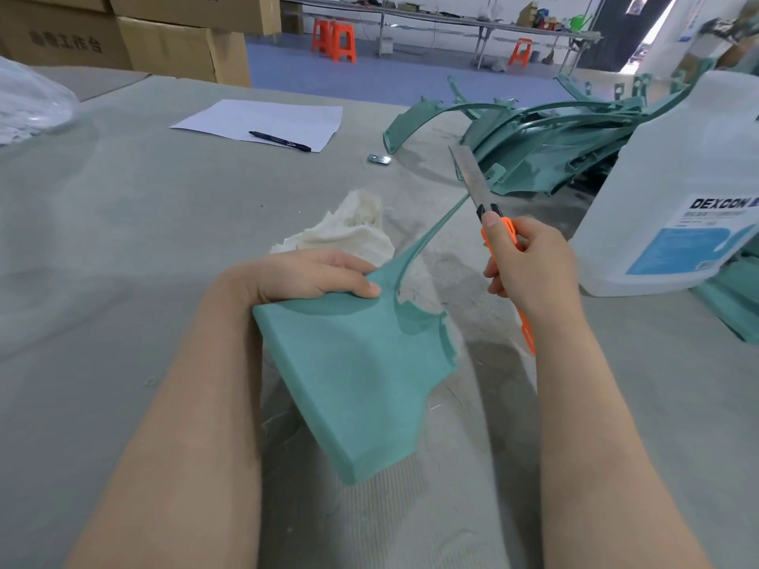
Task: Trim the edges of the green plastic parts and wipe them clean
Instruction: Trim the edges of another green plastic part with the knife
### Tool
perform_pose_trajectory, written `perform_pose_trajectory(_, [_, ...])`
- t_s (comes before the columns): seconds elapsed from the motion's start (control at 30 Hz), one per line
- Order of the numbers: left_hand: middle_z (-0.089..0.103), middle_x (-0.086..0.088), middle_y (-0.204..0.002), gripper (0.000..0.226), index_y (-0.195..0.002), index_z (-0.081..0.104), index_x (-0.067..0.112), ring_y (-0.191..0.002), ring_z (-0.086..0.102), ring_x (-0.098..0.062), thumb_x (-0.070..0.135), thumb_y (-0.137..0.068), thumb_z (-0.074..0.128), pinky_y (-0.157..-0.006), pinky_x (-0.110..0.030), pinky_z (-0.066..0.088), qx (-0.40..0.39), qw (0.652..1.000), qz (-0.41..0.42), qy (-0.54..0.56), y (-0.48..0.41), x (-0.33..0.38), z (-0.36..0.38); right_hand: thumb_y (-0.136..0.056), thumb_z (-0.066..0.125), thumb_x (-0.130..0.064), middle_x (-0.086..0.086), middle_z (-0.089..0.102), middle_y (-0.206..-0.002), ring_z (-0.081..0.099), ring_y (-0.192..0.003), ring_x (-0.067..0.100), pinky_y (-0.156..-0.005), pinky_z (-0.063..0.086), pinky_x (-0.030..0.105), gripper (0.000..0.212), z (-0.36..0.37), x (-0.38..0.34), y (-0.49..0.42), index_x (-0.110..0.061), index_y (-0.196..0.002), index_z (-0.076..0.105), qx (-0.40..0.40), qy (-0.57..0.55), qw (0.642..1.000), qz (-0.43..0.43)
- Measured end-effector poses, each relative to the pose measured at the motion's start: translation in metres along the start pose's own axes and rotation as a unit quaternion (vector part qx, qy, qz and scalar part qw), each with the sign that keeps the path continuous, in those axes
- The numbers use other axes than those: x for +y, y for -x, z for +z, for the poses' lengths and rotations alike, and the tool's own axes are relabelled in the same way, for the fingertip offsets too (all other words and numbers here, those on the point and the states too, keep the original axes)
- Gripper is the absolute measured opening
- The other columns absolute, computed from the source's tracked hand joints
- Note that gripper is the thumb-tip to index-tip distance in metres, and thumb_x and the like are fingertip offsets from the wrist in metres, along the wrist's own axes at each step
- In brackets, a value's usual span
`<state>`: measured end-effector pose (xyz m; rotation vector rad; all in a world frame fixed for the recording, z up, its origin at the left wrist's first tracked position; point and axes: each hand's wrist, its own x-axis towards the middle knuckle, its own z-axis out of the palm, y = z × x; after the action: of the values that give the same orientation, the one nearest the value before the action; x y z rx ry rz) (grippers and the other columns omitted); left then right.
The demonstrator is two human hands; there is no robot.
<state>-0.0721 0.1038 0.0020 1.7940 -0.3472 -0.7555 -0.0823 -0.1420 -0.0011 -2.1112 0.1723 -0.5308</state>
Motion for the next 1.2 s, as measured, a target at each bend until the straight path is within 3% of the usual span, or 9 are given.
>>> perform_pose_trajectory(0.13, [0.073, -0.010, -0.097, 0.038, -0.109, 0.070, 0.009, -0.075, 0.069, -0.017, 0.027, -0.077, 0.063, -0.063, -0.022, 0.054, -0.018, 1.000, 0.008, 0.016, 0.0003, -0.0005, -0.0016, -0.096, 0.052, -0.046, 0.006, 0.064, -0.065, 0.053, -0.040, 0.006, -0.043, 0.045, 0.017, 0.037, -0.0018, -0.0016, -0.0005, -0.013, -0.084, 0.064, -0.016, -0.006, 1.000, 0.008])
perform_pose_trajectory(0.4, [0.073, -0.006, -0.097, 0.029, -0.113, 0.068, 0.010, -0.073, 0.069, -0.013, 0.021, -0.088, 0.057, -0.060, -0.018, 0.052, -0.013, 1.000, 0.015, 0.002, 0.0005, -0.0013, -0.0044, -0.096, 0.052, -0.047, 0.003, 0.062, -0.059, 0.054, -0.042, 0.010, -0.048, 0.050, 0.025, 0.038, -0.0032, -0.0039, 0.0019, -0.014, -0.081, 0.063, -0.058, -0.018, 0.998, 0.025])
perform_pose_trajectory(0.57, [0.073, -0.009, -0.101, 0.037, -0.110, 0.071, 0.014, -0.076, 0.069, -0.015, 0.028, -0.077, 0.062, -0.062, -0.020, 0.053, -0.020, 0.999, 0.014, 0.026, 0.0015, -0.0022, -0.0052, -0.096, 0.052, -0.046, 0.004, 0.062, -0.060, 0.054, -0.044, 0.011, -0.048, 0.050, 0.023, 0.038, -0.0053, -0.0058, 0.0036, -0.014, -0.081, 0.063, -0.068, -0.031, 0.997, 0.033])
perform_pose_trajectory(0.93, [0.074, -0.007, -0.095, 0.028, -0.105, 0.073, 0.017, -0.070, 0.070, -0.014, 0.023, -0.081, 0.061, -0.058, -0.019, 0.053, -0.022, 0.999, 0.012, 0.040, 0.0030, -0.0036, -0.0067, -0.096, 0.051, -0.046, 0.006, 0.061, -0.060, 0.052, -0.043, 0.012, -0.043, 0.046, 0.019, 0.040, -0.0075, -0.0080, 0.0060, -0.012, -0.080, 0.062, -0.090, -0.041, 0.994, 0.035])
perform_pose_trajectory(1.2, [0.071, -0.012, -0.111, 0.033, -0.111, 0.072, 0.019, -0.084, 0.069, -0.018, 0.023, -0.078, 0.069, -0.066, -0.023, 0.056, -0.015, 1.000, 0.005, 0.023, 0.0028, -0.0060, -0.0090, -0.097, 0.051, -0.046, 0.006, 0.060, -0.059, 0.050, -0.041, 0.011, -0.042, 0.044, 0.019, 0.041, -0.0092, -0.0100, 0.0080, -0.011, -0.078, 0.062, -0.104, -0.051, 0.993, 0.035])
